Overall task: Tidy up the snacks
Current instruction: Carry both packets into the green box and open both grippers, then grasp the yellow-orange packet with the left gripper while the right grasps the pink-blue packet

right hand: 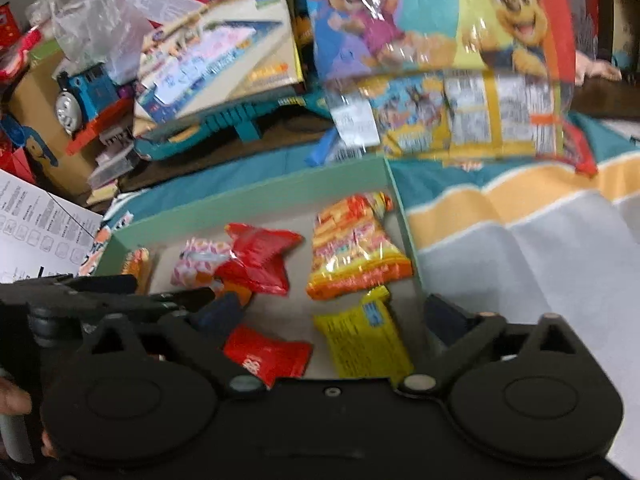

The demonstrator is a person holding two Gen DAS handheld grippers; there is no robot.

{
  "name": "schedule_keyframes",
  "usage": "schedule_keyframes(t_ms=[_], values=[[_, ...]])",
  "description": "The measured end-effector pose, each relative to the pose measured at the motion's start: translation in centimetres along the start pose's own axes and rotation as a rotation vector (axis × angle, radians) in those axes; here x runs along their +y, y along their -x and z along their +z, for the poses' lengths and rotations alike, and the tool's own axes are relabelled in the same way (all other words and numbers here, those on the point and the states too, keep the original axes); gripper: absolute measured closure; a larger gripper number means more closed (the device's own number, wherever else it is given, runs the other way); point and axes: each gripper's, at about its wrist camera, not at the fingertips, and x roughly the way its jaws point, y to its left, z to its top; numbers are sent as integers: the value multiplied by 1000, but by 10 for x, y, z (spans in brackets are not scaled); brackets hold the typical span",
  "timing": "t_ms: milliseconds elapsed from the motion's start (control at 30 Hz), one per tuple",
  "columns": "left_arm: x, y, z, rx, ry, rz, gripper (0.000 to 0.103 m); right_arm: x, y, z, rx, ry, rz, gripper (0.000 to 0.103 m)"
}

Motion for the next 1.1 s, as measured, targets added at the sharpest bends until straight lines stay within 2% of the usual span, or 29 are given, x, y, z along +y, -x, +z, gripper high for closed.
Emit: schedule_keyframes(t_ms=[300,667,900,1100], values=[[-3,30,-13,-3,9,-3,0,6,27,-5,-1,-32,18,0],[-9,87,-36,-51,-5,-11,0,16,80,-23,-36,-28,35,0],[-2,113,-77,-43,-10,-8,0,22,100,-55,-16,-28,46,0],[14,115,-120,16,24,-8,0,19,102,-95,48,-64,55,0]])
